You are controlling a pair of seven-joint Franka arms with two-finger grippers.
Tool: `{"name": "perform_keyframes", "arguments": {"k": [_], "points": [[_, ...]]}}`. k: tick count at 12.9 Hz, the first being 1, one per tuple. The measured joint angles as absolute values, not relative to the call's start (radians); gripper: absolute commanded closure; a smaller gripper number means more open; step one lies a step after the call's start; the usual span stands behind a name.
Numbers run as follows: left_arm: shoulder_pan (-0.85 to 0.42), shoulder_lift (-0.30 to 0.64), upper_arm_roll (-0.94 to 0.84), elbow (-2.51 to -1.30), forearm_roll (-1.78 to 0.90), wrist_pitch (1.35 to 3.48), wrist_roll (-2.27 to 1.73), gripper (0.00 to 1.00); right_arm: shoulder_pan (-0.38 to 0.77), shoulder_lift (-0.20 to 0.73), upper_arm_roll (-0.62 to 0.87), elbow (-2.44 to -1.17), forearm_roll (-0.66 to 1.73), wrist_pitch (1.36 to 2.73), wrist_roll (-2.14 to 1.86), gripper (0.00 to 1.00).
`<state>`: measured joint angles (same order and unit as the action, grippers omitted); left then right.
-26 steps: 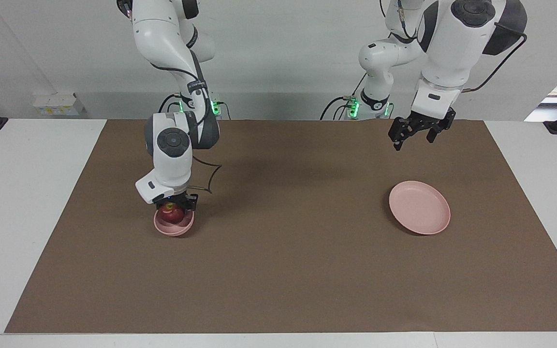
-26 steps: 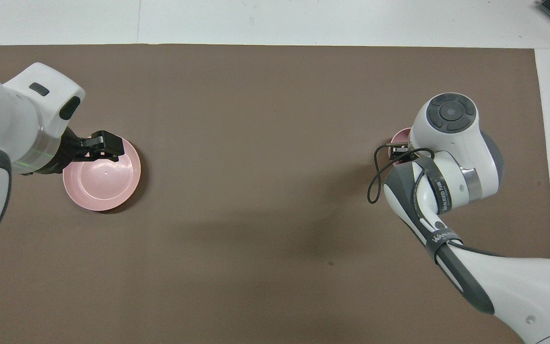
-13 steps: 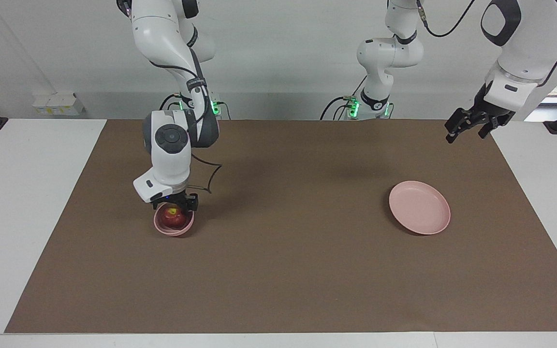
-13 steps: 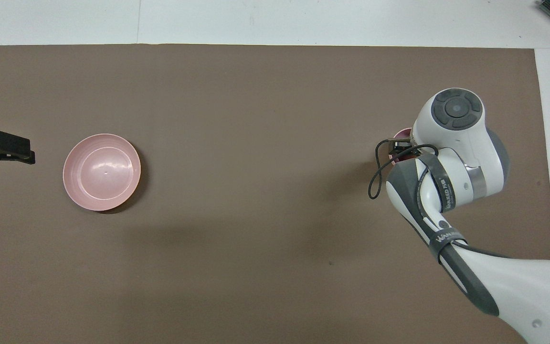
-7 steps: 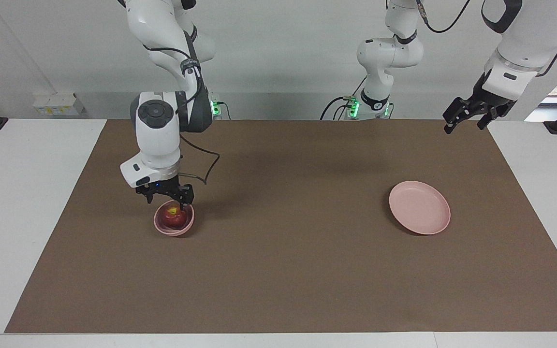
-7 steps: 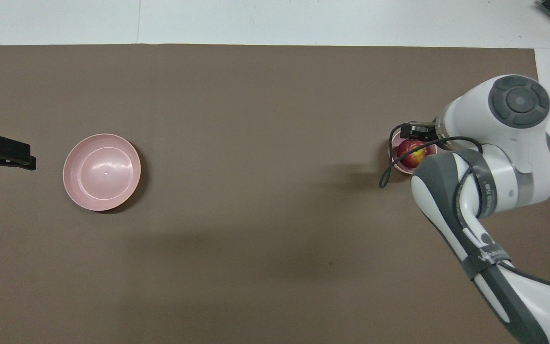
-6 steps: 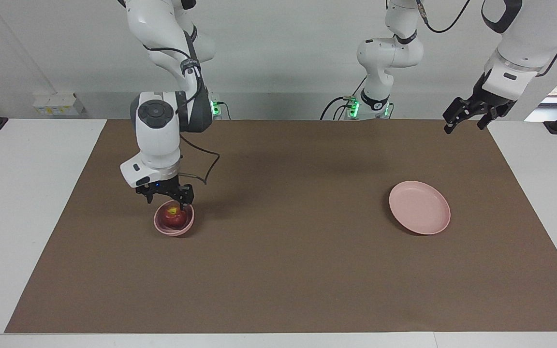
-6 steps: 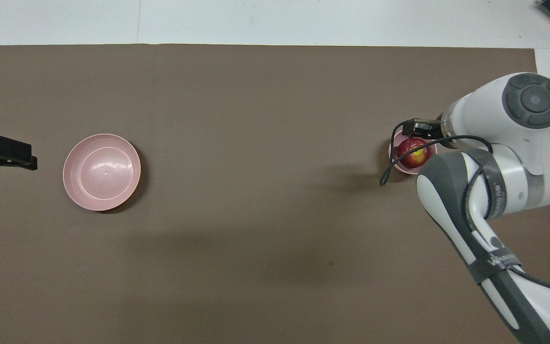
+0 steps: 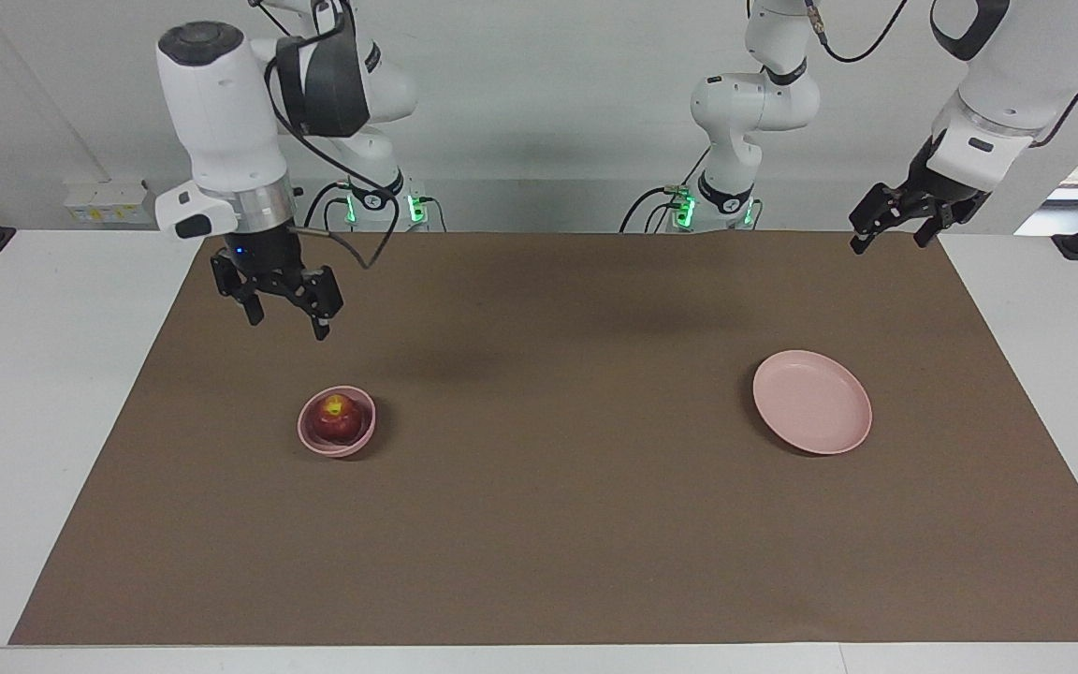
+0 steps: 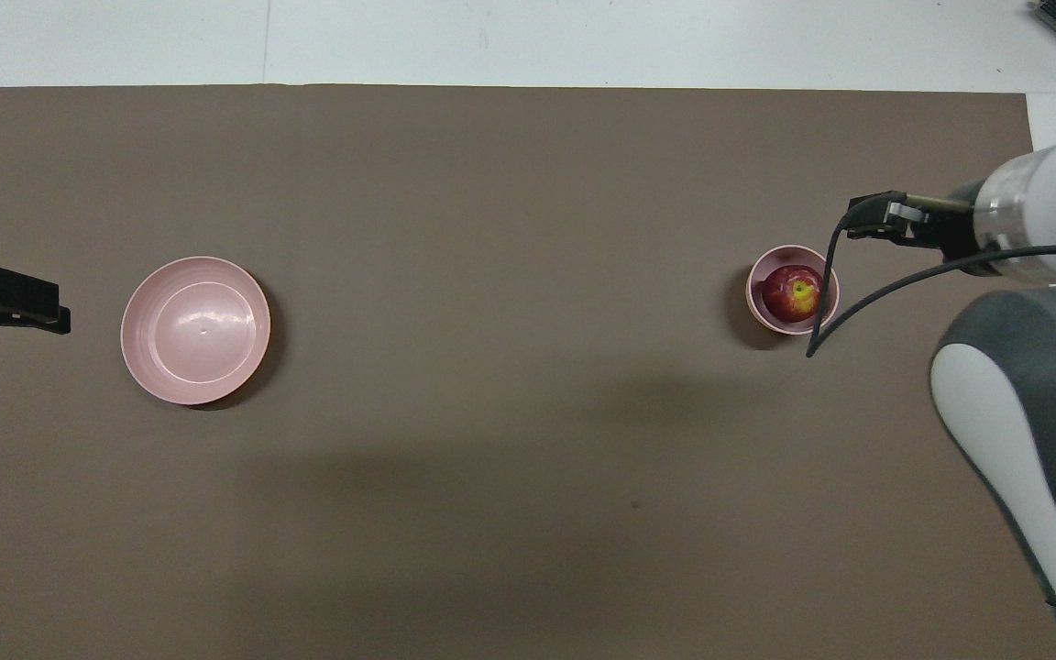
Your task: Move apple from plate to bowl
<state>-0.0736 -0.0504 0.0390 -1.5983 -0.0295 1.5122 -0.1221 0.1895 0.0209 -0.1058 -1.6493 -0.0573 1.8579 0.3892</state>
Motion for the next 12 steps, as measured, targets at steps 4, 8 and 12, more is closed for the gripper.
{"name": "perform_keyframes", "arguments": {"k": [4, 8, 12], "points": [[-0.074, -0.053, 0.036, -1.598, -0.031, 1.5, -0.122, 0.0, 0.171, 0.018, -0.106, -1.535, -0.037, 1.663, 0.389, 0.0], [-0.071, -0.054, 0.053, -1.598, -0.031, 1.5, -0.122, 0.0, 0.164, 0.028, -0.102, -1.481, -0.022, 1.594, 0.389, 0.0], [-0.063, -0.056, 0.063, -1.598, -0.031, 1.5, -0.122, 0.0, 0.009, 0.028, 0.057, -1.396, -0.022, 1.466, 0.389, 0.0]]}}
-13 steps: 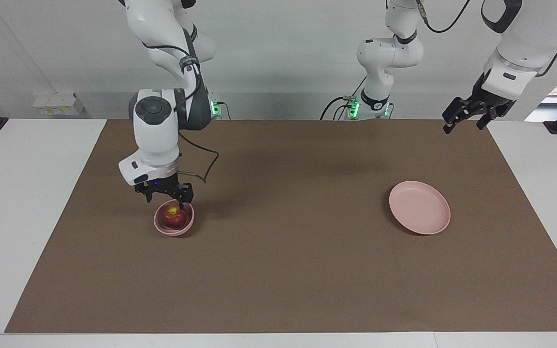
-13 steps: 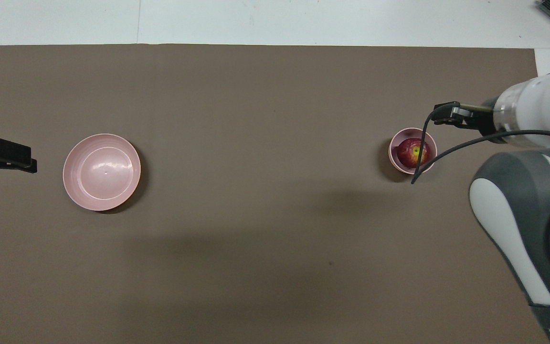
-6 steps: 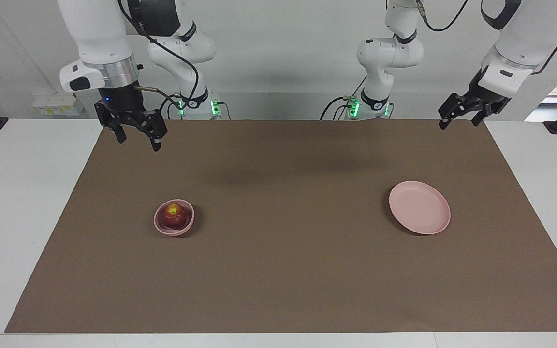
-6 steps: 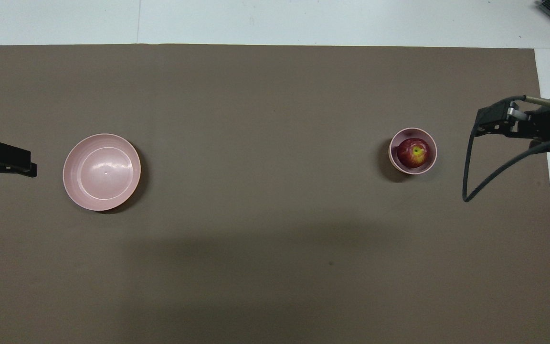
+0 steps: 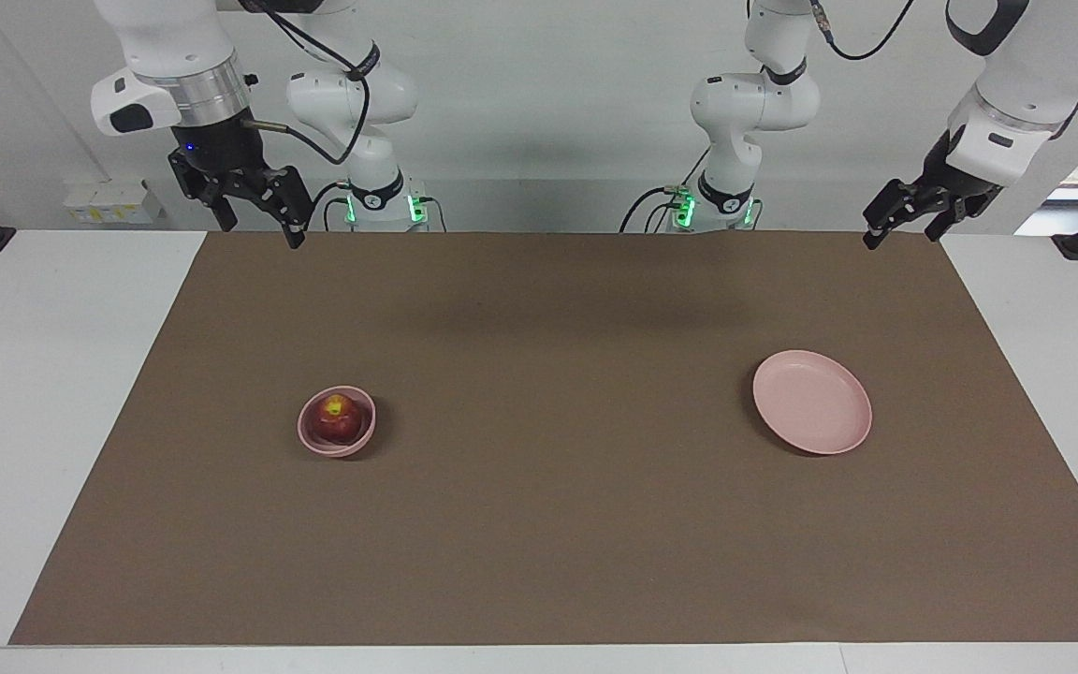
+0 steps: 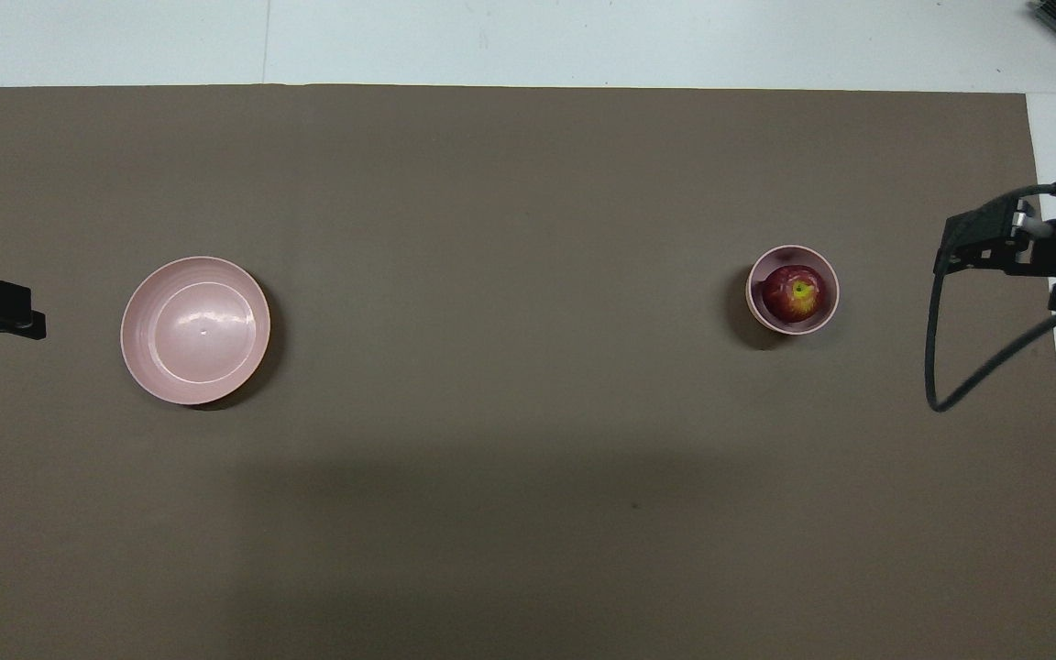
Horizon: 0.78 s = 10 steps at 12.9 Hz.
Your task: Move apple from plate to bowl
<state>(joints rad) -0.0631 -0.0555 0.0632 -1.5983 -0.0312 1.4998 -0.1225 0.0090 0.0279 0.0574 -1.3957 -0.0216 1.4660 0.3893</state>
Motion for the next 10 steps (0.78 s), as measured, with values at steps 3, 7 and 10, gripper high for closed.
{"name": "perform_keyframes", "arguments": {"k": [3, 7, 10], "points": [[-0.063, -0.056, 0.063, -1.598, -0.031, 1.5, -0.122, 0.0, -0.043, 0.028, 0.096, -1.383, -0.022, 1.435, 0.384, 0.0], [-0.063, -0.056, 0.063, -1.598, -0.031, 1.5, -0.122, 0.0, -0.035, 0.02, 0.108, -1.386, -0.02, 1.397, 0.375, 0.0], [-0.063, -0.056, 0.063, -1.598, -0.031, 1.5, -0.122, 0.0, -0.015, 0.0, 0.108, -1.416, -0.02, 1.391, 0.347, 0.0]]}}
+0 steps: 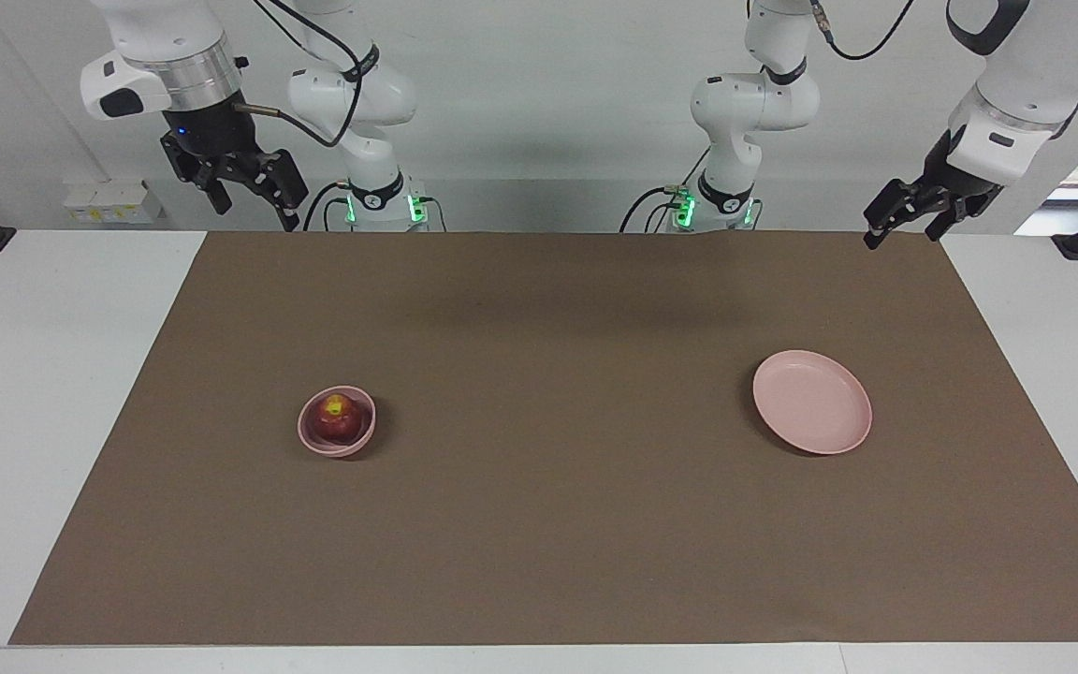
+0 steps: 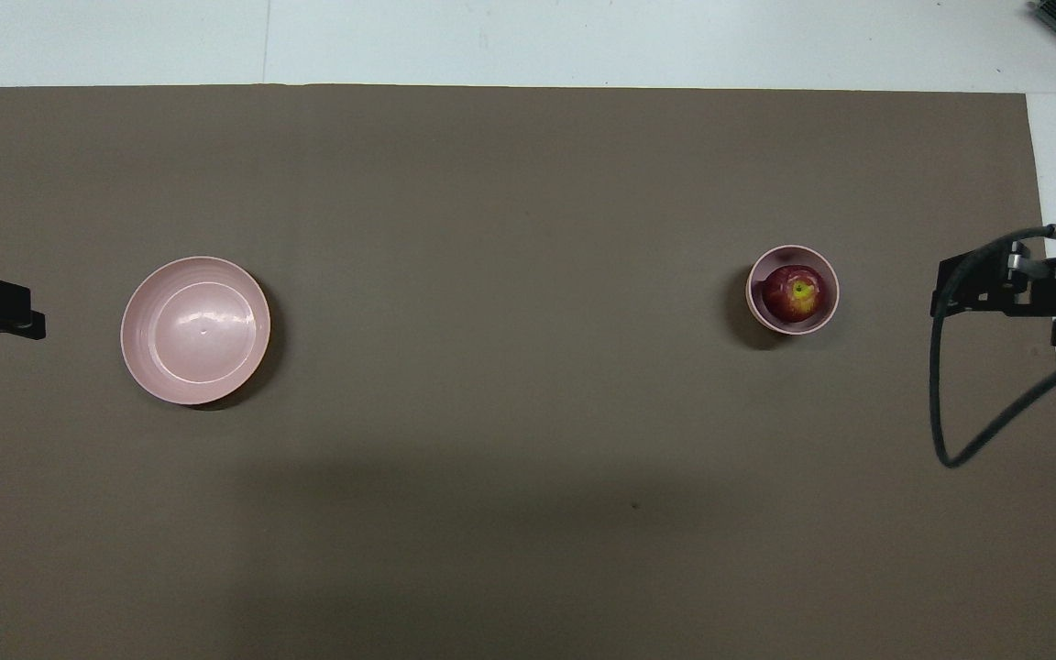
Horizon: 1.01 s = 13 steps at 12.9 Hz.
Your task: Move apple from plate to bowl
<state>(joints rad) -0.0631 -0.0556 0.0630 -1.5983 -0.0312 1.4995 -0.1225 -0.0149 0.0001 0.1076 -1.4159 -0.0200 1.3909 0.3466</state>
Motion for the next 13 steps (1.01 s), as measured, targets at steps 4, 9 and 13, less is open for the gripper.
{"name": "perform_keyframes", "arguments": {"k": [4, 9, 13], "points": [[-0.063, -0.056, 0.063, -1.598, -0.031, 1.499, -0.122, 0.0, 0.021, -0.008, 0.069, -1.431, -0.02, 1.391, 0.344, 0.0], [-0.063, -0.056, 0.063, -1.598, -0.031, 1.499, -0.122, 0.0, 0.044, -0.009, 0.042, -1.441, -0.019, 1.391, 0.32, 0.0], [-0.063, -0.056, 0.063, -1.598, -0.031, 1.499, -0.122, 0.0, 0.061, -0.01, 0.023, -1.444, -0.018, 1.391, 0.303, 0.0]]}}
